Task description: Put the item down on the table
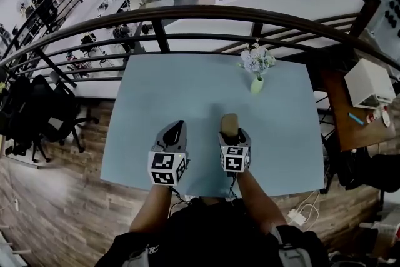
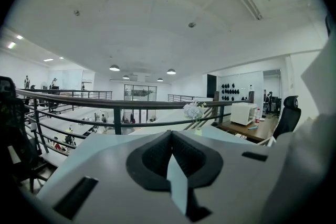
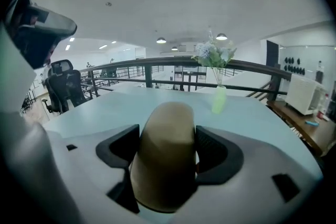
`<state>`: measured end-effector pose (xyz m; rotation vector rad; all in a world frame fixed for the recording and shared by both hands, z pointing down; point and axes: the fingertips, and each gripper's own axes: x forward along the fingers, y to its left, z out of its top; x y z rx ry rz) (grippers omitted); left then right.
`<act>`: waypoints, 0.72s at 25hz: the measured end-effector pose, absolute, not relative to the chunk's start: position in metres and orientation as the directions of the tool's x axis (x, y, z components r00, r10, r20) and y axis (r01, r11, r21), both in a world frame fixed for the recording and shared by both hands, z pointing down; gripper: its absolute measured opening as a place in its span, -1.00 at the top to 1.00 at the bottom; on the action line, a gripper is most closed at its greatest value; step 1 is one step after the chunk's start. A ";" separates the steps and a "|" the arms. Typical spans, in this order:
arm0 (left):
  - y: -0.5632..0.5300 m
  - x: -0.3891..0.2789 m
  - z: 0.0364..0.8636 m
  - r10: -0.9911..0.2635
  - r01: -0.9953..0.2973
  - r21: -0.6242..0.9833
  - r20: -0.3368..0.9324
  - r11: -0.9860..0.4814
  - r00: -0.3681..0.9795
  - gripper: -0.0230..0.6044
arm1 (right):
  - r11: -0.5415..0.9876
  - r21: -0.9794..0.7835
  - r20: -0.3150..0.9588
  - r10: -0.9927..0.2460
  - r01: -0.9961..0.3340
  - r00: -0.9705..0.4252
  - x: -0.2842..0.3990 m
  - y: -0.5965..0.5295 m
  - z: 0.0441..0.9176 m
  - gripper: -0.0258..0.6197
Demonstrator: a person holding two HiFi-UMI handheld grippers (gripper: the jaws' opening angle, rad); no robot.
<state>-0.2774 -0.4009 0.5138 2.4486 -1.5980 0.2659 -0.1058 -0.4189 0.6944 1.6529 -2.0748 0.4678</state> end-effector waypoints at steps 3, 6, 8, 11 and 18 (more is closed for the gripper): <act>-0.400 -0.281 0.513 -0.883 -0.920 0.072 0.262 -0.384 0.389 0.88 | 0.236 0.022 0.586 -0.791 -0.972 -0.178 -0.110 -0.415 0.712 -0.13; -0.399 -0.283 0.511 -0.886 -0.922 0.068 0.259 -0.380 0.384 0.88 | 0.241 0.009 0.610 -0.770 -0.970 -0.186 -0.114 -0.414 0.725 -0.13; -0.399 -0.284 0.510 -0.888 -0.924 0.065 0.257 -0.377 0.381 0.88 | 0.248 0.008 0.619 -0.762 -0.969 -0.189 -0.115 -0.414 0.731 -0.13; -0.398 -0.286 0.509 -0.891 -0.927 0.061 0.257 -0.371 0.373 0.88 | 0.242 0.005 0.636 -0.750 -0.970 -0.184 -0.113 -0.415 0.742 -0.13; -0.398 -0.292 0.505 -0.899 -0.934 0.051 0.254 -0.355 0.355 0.88 | 0.254 0.006 0.692 -0.700 -0.967 -0.180 -0.114 -0.407 0.767 -0.13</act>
